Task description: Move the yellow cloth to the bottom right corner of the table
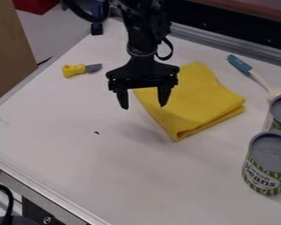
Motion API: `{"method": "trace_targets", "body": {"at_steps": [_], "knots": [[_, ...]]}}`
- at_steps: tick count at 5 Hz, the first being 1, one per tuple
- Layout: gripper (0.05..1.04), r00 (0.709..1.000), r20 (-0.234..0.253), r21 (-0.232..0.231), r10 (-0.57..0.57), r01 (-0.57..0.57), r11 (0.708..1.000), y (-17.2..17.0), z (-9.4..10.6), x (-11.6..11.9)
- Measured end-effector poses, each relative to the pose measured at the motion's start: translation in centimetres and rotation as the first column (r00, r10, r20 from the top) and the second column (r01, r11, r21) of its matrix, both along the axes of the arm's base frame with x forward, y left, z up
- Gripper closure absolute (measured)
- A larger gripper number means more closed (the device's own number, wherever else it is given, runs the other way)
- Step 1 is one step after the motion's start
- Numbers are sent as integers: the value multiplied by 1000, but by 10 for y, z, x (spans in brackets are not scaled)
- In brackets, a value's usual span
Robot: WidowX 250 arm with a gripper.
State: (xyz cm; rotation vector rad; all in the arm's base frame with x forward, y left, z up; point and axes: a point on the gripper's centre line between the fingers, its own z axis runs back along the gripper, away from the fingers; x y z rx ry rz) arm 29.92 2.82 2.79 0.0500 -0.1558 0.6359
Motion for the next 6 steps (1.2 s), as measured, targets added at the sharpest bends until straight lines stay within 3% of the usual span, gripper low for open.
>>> {"method": "trace_targets", "body": {"at_steps": [1, 2, 3, 4, 5, 6], "knots": [[85, 1000, -29, 4, -2, 2, 1000, 1, -8, -4], [85, 994, -14, 84, -112, 113, 990, 0, -7, 9], [85, 964, -8, 98, -267, 266, 959, -5, 3, 25], [136, 884, -53, 137, -464, 467, 874, -10, -3, 47], [407, 860, -57, 74, -507, 510, 857, -20, 0, 60], [698, 859, -89, 41, -504, 509, 860, -27, -4, 73]]}}
